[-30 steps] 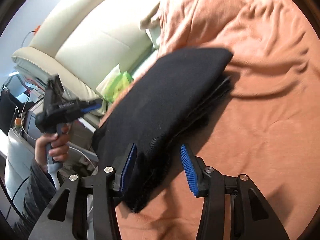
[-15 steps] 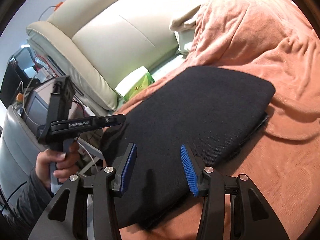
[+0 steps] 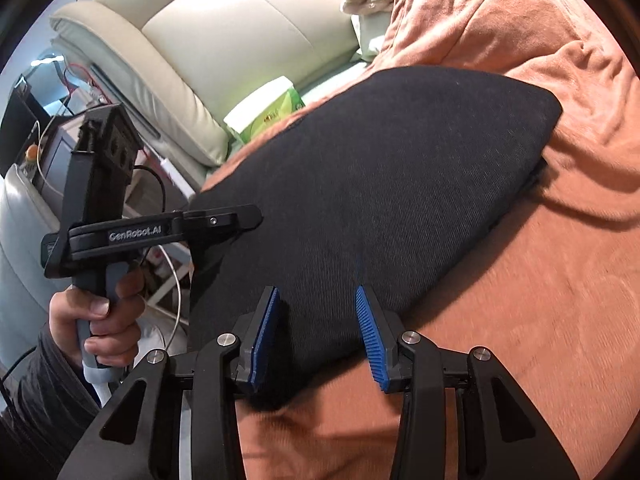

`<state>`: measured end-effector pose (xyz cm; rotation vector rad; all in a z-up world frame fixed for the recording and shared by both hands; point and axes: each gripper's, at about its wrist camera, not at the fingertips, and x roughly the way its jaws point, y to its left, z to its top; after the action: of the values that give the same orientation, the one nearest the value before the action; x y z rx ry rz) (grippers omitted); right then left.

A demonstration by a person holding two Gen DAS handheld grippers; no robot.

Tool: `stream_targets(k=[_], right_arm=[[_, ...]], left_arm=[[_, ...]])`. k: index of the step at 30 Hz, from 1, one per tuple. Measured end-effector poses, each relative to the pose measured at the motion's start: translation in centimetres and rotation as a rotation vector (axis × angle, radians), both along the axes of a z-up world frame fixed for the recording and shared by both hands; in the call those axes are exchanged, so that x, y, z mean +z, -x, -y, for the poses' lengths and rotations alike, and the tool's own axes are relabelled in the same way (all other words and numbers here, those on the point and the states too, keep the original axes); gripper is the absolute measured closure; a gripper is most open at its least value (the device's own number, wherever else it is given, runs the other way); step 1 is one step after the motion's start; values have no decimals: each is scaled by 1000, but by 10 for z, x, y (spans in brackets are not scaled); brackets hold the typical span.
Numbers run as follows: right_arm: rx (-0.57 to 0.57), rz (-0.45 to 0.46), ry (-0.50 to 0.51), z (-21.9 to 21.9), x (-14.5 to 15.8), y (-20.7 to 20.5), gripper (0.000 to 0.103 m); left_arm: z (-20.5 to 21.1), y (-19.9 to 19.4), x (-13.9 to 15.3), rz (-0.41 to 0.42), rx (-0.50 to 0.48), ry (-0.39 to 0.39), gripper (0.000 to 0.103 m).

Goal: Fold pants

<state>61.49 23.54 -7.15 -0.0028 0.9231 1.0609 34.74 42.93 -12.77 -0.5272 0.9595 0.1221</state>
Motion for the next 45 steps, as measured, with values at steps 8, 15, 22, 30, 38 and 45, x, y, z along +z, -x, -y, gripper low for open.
stream_targets(k=[8,15,22,30,38,45], right_arm=[[-80,20,22,42,37,18,76],[-138,118,39,76,78,51,30],[-189,205,75,115,113,94,10],[-257,265,80,175,145,146,0],[-319,309,65,233,171,198,0],[-376,349,64,280,191,243,0]], left_arm=[[35,27,11,-18,-35,21,74],[68,47,45,-10,-19,-60,41],[105,68,82,35,1,-162,8],[149,93,118,104,-5,-210,1],[200,121,152,167,-50,-248,1],[238,143,170,211,-69,-267,0]])
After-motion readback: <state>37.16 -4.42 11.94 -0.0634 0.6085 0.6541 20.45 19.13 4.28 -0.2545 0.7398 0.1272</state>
